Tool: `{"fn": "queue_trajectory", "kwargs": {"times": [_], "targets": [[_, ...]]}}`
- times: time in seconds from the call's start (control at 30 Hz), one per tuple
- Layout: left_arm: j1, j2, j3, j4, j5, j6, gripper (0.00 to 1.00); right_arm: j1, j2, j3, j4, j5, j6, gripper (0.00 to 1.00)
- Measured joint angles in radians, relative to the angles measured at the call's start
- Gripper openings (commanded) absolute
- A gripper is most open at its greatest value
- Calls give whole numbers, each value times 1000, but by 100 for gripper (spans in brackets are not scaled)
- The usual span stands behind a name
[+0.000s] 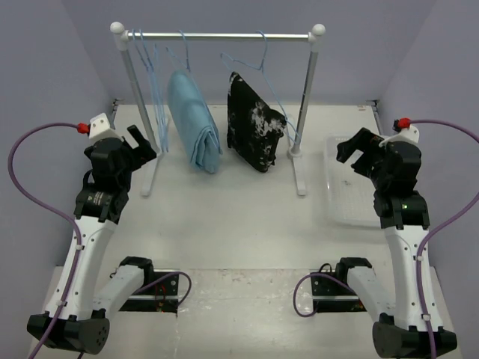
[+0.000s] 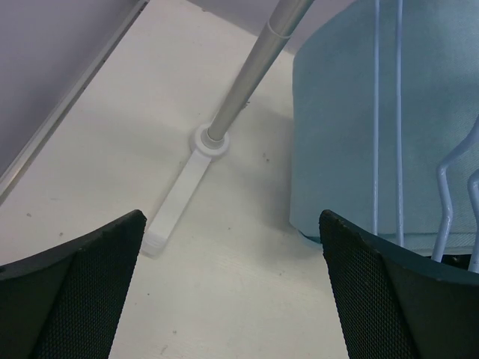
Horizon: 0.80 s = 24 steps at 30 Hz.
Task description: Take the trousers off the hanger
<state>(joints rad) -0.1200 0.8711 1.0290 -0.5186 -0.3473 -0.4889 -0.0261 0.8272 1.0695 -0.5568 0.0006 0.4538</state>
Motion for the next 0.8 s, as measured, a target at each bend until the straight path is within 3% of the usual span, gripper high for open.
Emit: {"fn": "queue_trajectory", "kwargs": {"times": [0.6,0.8], "targets": [[0,6,0,0,21,0,100,8,69,55,31,-196,-104,99],[0,8,0,0,35,0,100,230,243,287,33,-228,-229,99]]}}
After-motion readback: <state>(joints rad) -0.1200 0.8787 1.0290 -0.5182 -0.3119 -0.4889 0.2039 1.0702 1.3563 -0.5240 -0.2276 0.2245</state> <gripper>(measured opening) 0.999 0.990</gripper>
